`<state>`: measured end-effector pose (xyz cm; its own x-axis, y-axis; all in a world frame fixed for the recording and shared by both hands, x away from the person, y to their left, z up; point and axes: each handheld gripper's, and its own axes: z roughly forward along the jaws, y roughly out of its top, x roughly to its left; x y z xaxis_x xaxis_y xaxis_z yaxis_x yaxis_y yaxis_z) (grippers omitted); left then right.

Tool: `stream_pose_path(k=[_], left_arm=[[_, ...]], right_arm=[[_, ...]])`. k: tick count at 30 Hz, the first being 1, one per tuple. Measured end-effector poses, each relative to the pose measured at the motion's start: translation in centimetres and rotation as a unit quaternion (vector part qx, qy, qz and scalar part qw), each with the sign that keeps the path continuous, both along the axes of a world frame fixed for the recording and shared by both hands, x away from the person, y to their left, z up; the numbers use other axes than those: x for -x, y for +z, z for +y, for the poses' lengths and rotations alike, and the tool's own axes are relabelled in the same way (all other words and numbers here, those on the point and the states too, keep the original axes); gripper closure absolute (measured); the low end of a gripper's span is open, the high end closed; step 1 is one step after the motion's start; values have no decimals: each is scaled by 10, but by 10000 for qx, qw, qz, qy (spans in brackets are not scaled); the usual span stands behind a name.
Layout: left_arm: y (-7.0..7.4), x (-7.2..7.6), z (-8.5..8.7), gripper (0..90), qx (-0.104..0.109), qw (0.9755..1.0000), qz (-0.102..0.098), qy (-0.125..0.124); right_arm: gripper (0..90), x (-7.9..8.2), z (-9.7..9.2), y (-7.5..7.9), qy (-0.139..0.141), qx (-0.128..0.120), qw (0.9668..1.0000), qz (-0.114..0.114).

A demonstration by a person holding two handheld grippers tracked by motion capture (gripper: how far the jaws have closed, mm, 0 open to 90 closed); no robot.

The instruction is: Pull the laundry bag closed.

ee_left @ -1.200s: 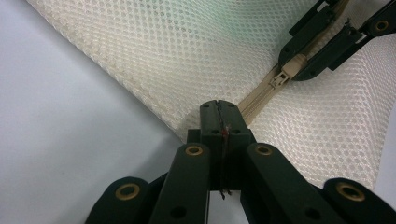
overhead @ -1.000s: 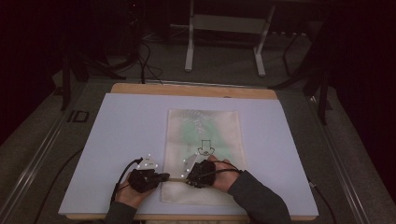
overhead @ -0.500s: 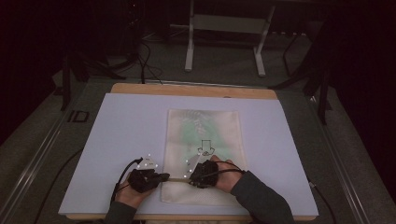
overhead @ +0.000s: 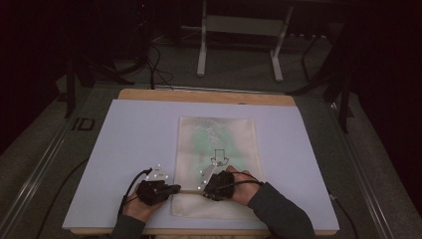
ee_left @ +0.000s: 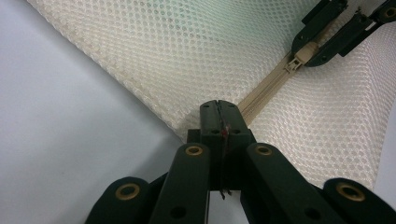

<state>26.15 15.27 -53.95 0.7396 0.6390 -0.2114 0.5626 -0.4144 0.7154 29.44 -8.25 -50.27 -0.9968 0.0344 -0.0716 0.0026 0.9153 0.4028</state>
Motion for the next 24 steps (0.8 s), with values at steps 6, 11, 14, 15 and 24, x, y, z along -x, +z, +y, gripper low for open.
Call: stream_pose_path(k=[6, 11, 14, 15, 24], left_arm=[[0, 0, 0, 895, 6, 10000, 5, 0], [0, 0, 0, 895, 5, 10000, 4, -2], [0, 0, 0, 895, 3, 10000, -2, -4], [0, 0, 0, 895, 12, 10000, 6, -3], [0, 0, 0, 896, 9, 10000, -1, 3]], right_arm=[[824, 0, -1, 1, 2, 47, 10000, 23], [823, 0, -4, 1, 15, 92, 10000, 10], [823, 0, -6, 1, -10, 88, 10000, 27], [824, 0, -8, 1, -27, 78, 10000, 30], [823, 1, -17, 1, -71, 93, 9999, 26]])
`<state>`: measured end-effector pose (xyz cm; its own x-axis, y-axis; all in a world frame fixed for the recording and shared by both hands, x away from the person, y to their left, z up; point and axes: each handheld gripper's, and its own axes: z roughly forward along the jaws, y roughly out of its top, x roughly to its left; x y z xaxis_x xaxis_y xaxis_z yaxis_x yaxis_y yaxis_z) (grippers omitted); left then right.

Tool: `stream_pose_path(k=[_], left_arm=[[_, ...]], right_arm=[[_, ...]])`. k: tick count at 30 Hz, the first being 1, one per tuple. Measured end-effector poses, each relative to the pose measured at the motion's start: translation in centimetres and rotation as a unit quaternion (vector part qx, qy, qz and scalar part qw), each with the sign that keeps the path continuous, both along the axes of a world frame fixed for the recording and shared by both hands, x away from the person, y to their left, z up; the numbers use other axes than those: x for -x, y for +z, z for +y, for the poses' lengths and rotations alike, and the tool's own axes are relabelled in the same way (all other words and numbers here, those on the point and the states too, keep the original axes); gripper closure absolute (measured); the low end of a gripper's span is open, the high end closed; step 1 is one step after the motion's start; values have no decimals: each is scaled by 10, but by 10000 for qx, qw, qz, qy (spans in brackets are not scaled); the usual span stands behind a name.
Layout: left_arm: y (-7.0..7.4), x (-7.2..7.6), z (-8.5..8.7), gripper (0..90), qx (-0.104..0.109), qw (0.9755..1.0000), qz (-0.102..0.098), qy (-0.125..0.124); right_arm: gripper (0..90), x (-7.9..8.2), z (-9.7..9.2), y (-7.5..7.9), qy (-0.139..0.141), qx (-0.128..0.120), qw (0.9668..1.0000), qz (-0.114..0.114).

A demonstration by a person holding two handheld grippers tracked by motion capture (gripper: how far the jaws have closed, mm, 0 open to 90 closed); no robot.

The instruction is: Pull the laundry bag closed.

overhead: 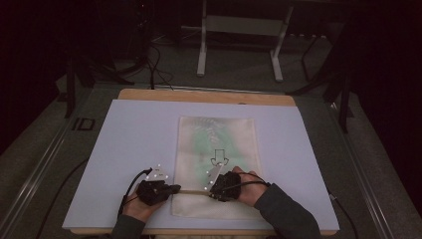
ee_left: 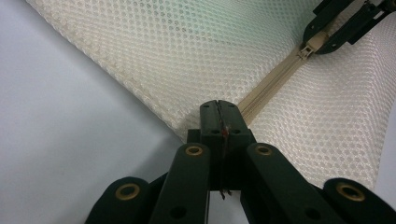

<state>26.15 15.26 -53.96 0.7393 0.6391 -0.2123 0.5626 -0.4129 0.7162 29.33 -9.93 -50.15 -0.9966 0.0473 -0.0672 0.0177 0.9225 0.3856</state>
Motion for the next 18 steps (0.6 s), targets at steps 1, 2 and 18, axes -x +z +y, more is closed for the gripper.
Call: stream_pose_path(k=[1, 2, 18], left_arm=[[0, 0, 0, 895, 0, 10000, -2, 1], [0, 0, 0, 895, -4, 10000, -4, 0], [0, 0, 0, 895, -16, 10000, -8, -7]], right_arm=[[823, 0, -1, 0, -11, -25, 10000, 14], [823, 0, -1, 0, -13, 11, 10000, 9], [824, 1, -13, 0, -60, 76, 9999, 31]])
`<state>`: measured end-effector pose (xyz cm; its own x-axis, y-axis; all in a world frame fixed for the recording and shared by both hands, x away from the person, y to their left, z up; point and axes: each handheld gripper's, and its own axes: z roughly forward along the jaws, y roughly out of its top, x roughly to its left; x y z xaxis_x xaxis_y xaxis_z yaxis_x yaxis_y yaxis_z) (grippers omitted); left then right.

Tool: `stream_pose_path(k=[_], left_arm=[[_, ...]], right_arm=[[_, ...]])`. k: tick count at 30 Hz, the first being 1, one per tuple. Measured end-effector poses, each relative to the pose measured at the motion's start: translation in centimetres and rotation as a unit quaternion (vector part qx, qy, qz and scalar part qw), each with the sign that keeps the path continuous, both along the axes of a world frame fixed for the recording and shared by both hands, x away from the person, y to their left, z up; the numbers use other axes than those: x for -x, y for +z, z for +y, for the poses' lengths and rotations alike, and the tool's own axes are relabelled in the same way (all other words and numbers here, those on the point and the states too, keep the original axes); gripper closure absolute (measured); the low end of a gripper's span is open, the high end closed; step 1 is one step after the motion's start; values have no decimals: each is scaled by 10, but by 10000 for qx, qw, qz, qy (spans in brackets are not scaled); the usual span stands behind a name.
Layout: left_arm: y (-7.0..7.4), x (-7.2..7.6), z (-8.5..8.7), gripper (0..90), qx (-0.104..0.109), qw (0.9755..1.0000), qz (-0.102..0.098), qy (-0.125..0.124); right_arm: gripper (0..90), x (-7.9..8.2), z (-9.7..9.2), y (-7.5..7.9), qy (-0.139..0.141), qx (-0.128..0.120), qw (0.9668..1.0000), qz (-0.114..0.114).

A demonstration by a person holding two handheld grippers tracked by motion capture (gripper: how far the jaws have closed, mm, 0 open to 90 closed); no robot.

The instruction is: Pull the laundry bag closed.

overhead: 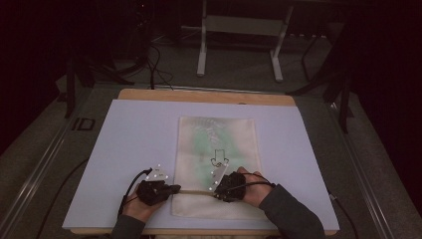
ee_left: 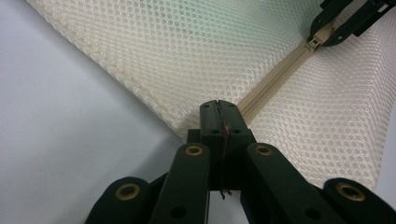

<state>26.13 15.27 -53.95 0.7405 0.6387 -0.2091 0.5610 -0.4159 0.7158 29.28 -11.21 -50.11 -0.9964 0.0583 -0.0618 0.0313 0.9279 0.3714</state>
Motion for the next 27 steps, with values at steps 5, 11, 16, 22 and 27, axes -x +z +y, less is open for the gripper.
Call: stream_pose_path(k=[5, 11, 16, 22, 27], left_arm=[[0, 0, 0, 895, -14, 10000, -12, -23], [0, 0, 0, 895, -15, 10000, -9, -18], [0, 0, 0, 895, -15, 10000, -7, -22], [0, 0, 0, 895, -14, 10000, -4, -20], [0, 0, 0, 895, -8, 10000, 0, -15]], right_arm=[[823, 0, -8, 0, -25, 86, 10000, 39], [824, 1, -12, 0, -52, 99, 9999, 38], [824, 1, -14, 0, -45, 95, 9999, 20], [824, 1, -17, 1, -83, 85, 9999, 25], [823, 1, -20, 0, -108, 98, 9999, 14]])
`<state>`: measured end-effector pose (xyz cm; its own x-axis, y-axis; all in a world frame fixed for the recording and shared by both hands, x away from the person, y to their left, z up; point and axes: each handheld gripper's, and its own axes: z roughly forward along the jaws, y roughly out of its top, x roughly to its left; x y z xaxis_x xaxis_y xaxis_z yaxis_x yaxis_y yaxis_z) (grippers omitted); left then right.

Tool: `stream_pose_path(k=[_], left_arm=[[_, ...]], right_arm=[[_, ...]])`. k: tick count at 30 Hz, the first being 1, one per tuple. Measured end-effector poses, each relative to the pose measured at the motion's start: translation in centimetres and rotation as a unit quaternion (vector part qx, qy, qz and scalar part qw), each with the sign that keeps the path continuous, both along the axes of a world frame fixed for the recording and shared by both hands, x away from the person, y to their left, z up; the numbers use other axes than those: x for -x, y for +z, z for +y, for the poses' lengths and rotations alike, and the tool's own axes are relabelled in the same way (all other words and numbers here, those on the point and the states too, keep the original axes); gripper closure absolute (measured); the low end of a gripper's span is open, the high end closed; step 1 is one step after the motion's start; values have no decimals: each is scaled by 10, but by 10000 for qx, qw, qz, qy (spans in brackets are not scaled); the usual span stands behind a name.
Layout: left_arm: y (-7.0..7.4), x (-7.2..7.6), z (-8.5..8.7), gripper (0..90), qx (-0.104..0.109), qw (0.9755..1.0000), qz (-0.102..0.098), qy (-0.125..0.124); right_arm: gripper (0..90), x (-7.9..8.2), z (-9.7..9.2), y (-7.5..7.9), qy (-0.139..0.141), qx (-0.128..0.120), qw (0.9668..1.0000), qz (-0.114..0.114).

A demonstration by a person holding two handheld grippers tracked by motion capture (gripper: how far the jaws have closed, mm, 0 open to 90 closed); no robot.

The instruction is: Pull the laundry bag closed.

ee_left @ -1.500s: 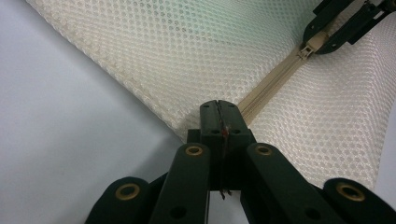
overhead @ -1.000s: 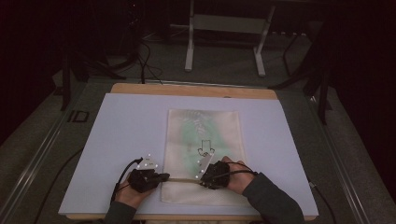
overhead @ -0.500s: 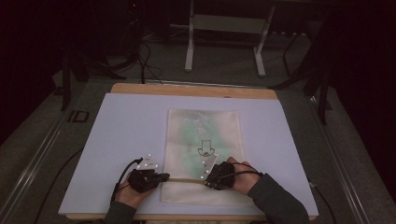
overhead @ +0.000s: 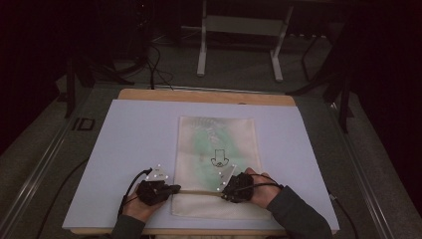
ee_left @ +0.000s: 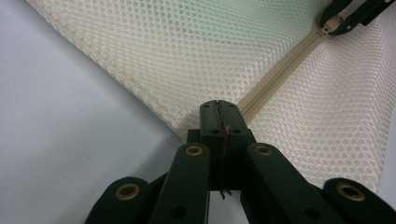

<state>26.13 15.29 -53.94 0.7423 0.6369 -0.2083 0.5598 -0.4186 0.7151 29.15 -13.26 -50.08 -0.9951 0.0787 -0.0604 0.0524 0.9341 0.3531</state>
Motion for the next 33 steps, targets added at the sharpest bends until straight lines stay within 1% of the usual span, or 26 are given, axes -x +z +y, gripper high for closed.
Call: stream_pose_path(k=[2, 11, 22, 33], left_arm=[[0, 0, 0, 895, 4, 10000, 2, -5], [0, 0, 0, 895, 3, 10000, 5, -7], [0, 0, 0, 895, 4, 10000, 8, -5], [0, 0, 0, 895, 17, 10000, 18, 2]], right_arm=[[824, 0, -2, 0, -9, -62, 10000, 18], [824, 1, -3, 1, 8, -57, 10000, 0], [823, 0, -16, 3, -120, -41, 9999, 14], [823, 0, -28, 4, -179, -26, 9998, -7]])
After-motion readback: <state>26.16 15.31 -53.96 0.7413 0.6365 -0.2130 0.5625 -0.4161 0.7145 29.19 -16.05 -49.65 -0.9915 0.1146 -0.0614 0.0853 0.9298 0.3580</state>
